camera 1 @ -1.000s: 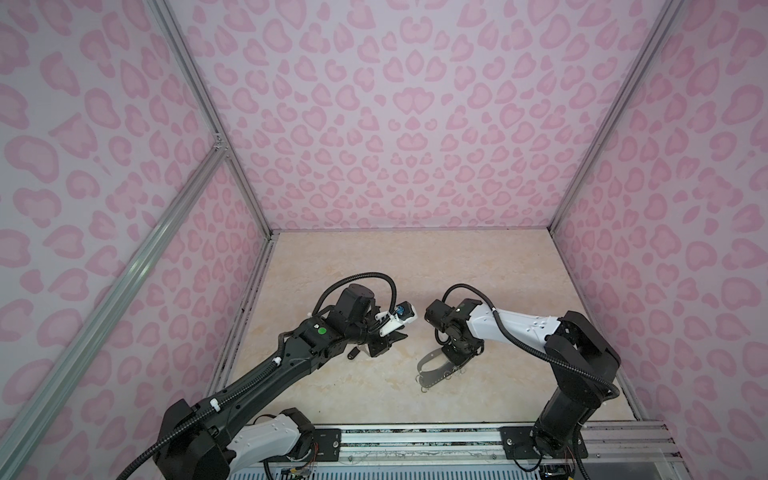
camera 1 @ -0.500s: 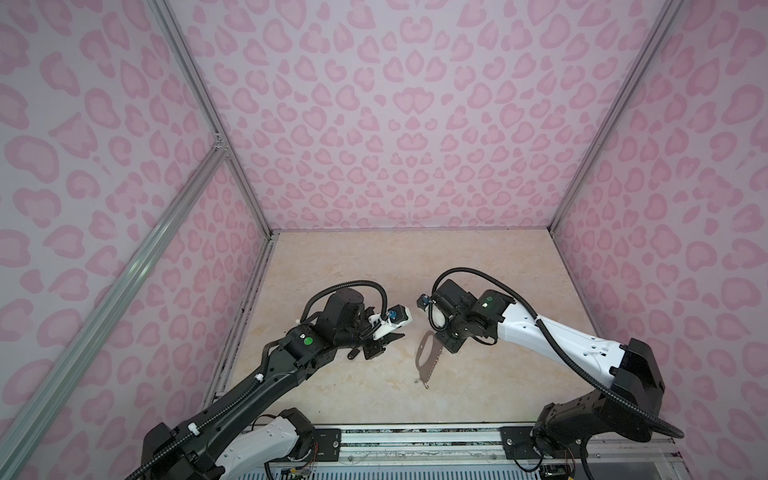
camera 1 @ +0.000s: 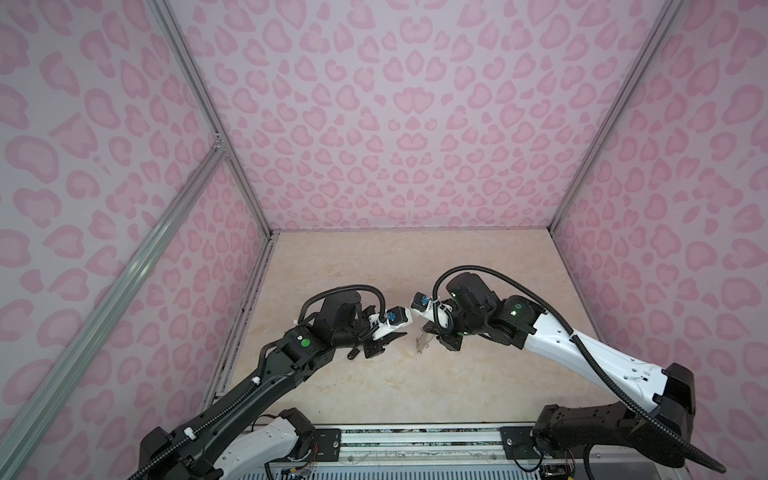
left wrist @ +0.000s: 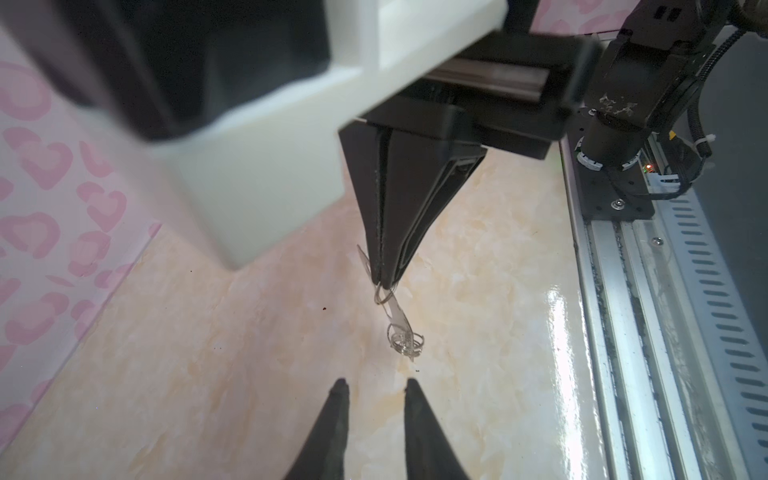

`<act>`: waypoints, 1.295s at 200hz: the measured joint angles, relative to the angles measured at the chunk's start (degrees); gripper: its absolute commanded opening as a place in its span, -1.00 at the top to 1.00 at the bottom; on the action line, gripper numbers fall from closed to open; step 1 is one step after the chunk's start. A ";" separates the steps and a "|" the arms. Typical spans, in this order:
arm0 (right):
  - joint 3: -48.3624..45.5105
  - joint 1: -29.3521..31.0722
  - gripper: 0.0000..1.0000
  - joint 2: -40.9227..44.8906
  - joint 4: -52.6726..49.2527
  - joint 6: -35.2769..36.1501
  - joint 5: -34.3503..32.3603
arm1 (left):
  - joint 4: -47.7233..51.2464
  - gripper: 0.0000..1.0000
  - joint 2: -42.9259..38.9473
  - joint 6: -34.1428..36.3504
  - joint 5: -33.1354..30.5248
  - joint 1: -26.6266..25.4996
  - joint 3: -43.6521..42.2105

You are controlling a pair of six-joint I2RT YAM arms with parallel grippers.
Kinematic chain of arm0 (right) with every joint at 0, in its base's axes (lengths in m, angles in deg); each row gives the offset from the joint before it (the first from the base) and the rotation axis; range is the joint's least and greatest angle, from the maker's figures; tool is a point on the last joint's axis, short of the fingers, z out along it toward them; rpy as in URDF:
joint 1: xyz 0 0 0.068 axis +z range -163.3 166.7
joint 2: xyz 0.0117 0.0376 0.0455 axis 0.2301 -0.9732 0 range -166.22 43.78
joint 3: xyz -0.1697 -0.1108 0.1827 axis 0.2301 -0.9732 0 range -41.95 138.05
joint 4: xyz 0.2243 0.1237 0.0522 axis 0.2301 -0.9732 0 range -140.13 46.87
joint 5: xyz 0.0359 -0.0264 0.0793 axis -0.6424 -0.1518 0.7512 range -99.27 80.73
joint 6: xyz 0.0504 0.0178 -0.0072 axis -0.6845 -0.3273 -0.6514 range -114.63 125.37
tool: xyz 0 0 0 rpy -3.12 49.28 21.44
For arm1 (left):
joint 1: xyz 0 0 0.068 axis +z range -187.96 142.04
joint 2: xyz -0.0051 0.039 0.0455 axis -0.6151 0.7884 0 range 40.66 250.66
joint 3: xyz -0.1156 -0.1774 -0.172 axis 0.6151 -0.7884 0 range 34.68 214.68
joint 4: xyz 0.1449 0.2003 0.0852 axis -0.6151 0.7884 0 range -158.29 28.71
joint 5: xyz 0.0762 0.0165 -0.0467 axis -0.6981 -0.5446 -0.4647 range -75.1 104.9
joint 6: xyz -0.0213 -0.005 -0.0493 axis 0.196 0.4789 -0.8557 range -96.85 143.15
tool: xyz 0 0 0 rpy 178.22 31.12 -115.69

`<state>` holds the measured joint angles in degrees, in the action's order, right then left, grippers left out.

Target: Put the keys on the keyring

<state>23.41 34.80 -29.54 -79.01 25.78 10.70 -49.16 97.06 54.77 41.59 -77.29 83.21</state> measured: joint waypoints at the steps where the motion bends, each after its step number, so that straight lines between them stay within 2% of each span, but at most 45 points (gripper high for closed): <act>1: -0.09 0.00 1.00 0.09 0.09 0.13 0.09 | -0.04 0.50 -0.02 0.00 0.02 0.00 -0.02; 102: -8.09 -0.63 1.00 7.48 10.88 6.25 10.01 | -2.14 0.55 1.46 2.51 7.08 0.22 -0.81; 259: -8.35 -0.66 1.00 7.48 12.74 7.21 13.14 | -4.07 0.75 4.33 2.91 11.54 0.04 -0.74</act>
<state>15.06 34.14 -22.06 -66.27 32.99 23.83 -53.22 101.39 57.68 53.13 -77.25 82.47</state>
